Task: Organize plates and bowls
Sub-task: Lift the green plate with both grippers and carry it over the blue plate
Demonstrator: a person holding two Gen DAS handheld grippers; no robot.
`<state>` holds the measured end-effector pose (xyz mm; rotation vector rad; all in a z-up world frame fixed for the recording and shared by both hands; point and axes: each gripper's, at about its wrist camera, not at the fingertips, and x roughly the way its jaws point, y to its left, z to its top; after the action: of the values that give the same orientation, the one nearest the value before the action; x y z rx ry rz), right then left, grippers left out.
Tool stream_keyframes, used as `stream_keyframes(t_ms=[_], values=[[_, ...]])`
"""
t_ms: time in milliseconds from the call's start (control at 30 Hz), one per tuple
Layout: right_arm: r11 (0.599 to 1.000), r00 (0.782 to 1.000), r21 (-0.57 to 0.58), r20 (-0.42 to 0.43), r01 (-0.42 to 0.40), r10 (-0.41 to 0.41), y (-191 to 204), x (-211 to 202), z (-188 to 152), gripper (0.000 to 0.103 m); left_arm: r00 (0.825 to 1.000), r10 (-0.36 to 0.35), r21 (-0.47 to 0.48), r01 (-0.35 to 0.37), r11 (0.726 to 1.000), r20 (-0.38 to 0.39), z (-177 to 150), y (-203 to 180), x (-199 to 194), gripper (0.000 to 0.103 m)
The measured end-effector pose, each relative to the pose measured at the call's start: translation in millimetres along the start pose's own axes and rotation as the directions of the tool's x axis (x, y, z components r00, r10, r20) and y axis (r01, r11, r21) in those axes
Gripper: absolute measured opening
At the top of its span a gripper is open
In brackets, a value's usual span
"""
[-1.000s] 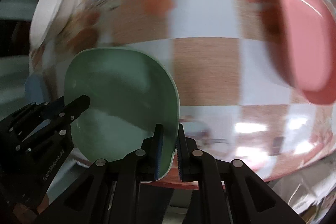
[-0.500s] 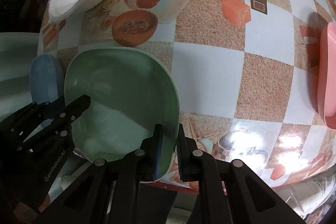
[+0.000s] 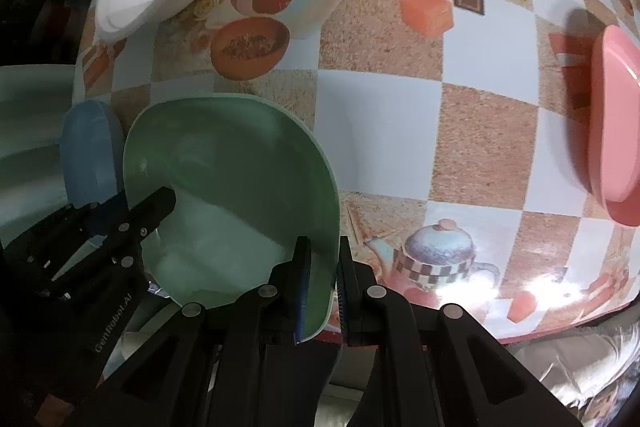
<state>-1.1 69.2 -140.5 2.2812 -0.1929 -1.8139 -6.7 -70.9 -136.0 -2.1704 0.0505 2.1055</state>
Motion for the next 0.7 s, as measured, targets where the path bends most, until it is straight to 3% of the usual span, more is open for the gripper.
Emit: stream_keyframes(t_ms=[367,700], values=[[0.997,1.0,-0.079,0.028,0.009,-0.007,21.7,-41.2,13.0,0.014,0.996,0.026,-0.071,-0.02,0.997,0.089,-2.0,8.4,-45.6,0.02],[0.971,0.997,-0.235,0.07,0.044,-0.028,80.3,-62.9,20.0,0.014,0.984,0.081,-0.184,-0.052,0.981,0.156,-21.0,48.7,-93.7,0.02]])
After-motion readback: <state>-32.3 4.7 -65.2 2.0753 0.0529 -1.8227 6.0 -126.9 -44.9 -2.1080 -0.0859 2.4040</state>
